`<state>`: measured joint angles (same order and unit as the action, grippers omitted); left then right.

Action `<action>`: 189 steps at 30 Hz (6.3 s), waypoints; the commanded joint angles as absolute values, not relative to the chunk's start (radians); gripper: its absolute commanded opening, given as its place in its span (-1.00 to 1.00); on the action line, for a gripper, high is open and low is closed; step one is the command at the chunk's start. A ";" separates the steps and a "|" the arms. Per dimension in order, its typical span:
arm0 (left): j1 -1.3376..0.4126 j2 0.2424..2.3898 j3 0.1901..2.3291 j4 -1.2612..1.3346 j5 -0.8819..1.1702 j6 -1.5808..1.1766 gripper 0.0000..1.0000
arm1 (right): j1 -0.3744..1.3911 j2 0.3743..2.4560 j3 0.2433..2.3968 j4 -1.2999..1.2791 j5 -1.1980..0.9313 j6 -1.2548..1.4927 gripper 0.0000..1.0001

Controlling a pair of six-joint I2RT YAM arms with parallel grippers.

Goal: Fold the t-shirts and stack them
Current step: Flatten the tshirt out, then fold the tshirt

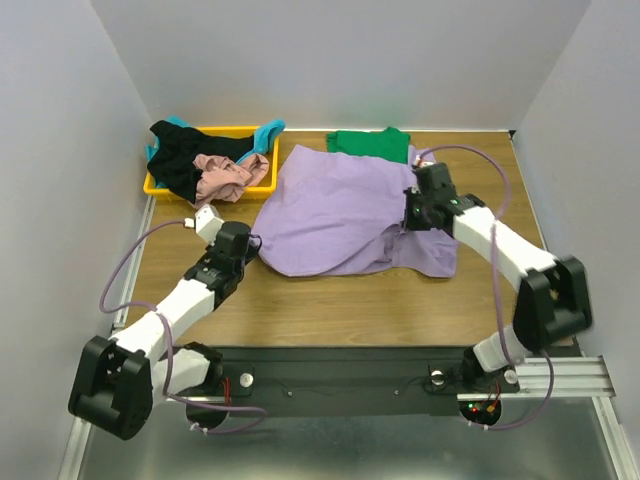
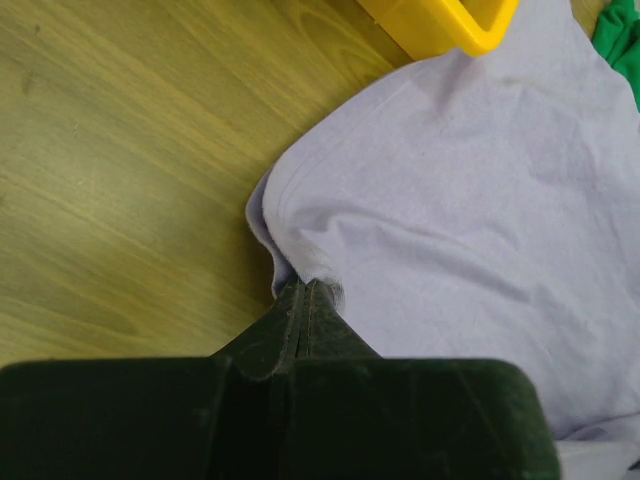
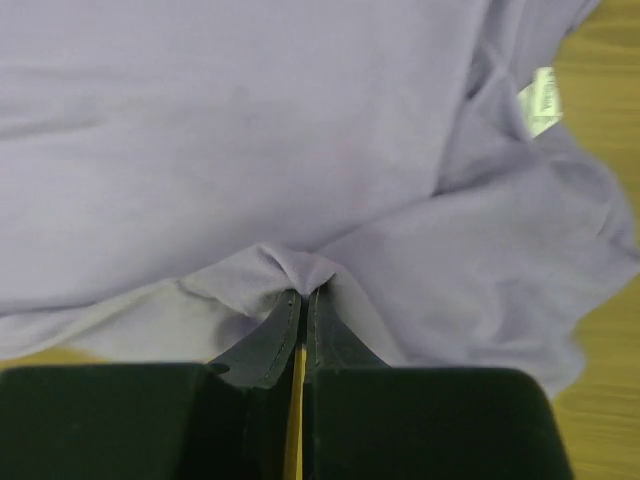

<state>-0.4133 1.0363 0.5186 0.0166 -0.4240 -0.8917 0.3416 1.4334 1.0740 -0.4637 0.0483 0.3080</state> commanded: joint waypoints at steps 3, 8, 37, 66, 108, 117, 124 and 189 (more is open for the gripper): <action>-0.419 1.146 0.623 0.048 -0.483 -0.879 -1.00 | 0.342 1.774 1.319 -0.434 0.350 0.092 -0.84; -0.419 1.204 0.663 0.043 -0.466 -0.867 -1.00 | 0.348 1.817 1.385 -0.446 0.302 0.125 0.40; -0.419 1.149 0.626 0.018 -0.469 -0.861 -1.00 | 0.548 1.661 1.006 -0.439 0.402 0.405 -0.26; -0.414 1.151 0.661 -0.120 -0.601 -0.907 -1.00 | 0.546 1.373 0.819 -0.597 0.463 0.621 -0.99; -0.416 0.705 1.635 -0.230 -0.164 -0.649 -1.00 | 0.546 1.020 2.365 -0.706 0.391 0.152 -0.99; -0.416 0.902 1.715 -0.230 -0.453 -0.577 -1.00 | 0.548 1.213 2.284 -0.404 0.794 -0.139 -0.99; -0.411 1.199 1.606 -0.174 -0.716 -0.575 -1.00 | 0.435 1.478 2.117 -0.242 0.930 -0.215 -0.99; -0.308 1.598 1.164 0.040 -0.545 -0.568 -1.00 | 0.204 1.081 1.000 -0.762 0.420 0.446 -0.99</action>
<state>-0.3122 1.6310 1.1534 0.0170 -0.5030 -0.5823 0.2096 1.0946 1.0191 -0.7387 0.4549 0.4404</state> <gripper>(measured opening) 0.022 0.023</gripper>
